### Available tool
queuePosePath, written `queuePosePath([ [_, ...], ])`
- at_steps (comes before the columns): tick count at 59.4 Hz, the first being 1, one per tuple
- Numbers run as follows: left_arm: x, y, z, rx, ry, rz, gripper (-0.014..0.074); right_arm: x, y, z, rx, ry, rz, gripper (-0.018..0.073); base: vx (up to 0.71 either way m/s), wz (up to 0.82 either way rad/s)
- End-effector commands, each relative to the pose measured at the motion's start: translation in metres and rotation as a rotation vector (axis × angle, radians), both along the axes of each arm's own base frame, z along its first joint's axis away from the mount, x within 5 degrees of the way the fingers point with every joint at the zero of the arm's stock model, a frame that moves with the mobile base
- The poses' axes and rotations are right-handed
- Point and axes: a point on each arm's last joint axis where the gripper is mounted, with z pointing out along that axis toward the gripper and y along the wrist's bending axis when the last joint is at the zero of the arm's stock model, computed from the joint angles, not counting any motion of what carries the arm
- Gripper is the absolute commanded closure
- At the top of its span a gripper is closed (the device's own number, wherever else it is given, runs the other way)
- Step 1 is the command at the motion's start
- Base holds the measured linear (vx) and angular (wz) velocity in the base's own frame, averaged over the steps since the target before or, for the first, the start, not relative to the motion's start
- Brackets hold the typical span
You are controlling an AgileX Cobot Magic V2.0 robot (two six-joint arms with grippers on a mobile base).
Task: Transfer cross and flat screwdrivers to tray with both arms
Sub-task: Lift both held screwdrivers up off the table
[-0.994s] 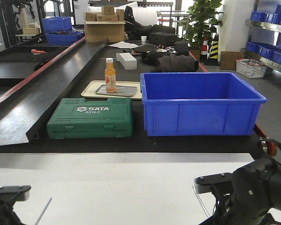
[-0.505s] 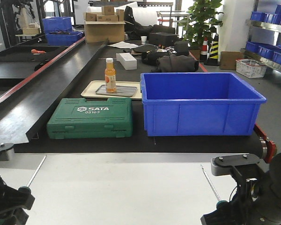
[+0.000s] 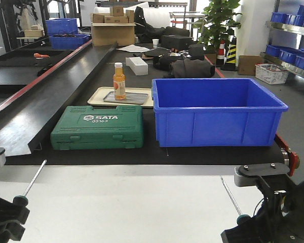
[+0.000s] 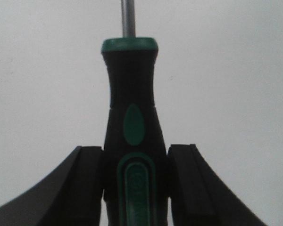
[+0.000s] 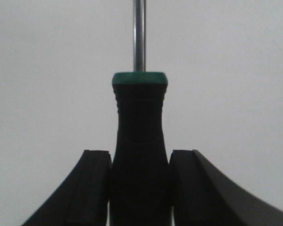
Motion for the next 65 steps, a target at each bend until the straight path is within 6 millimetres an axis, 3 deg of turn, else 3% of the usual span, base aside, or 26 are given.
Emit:
queuePosePath([
  [1,-0.005,-0.002,0.03,-0.052,-0.159,0.033,0.0597,0.0,0.0,0.02,0.052,-0.112,0.004,0.0568,0.0,0.0],
  [12,-0.018,-0.001,0.044,-0.061,-0.223,0.035,0.0597,-0.006,-0.001,0.033,0.076,-0.152,0.002,0.0568,0.0,0.0],
  [36,-0.051,0.002,0.071,-0.087,-0.318,0.05,0.0597,-0.02,-0.006,0.097,0.133,-0.301,-0.001,0.0568,0.0,0.0],
  [48,-0.065,0.004,0.084,-0.1,-0.379,0.056,0.0597,-0.024,-0.008,0.102,0.14,-0.322,-0.001,0.0568,0.0,0.0],
  [57,-0.069,0.004,0.103,-0.114,-0.438,0.063,0.0597,-0.024,-0.008,0.102,0.141,-0.327,0.005,0.0568,0.0,0.0],
  [65,-0.069,0.004,0.107,-0.116,-0.456,0.064,0.0597,-0.024,-0.007,0.103,0.139,-0.334,0.015,0.0568,0.0,0.0],
])
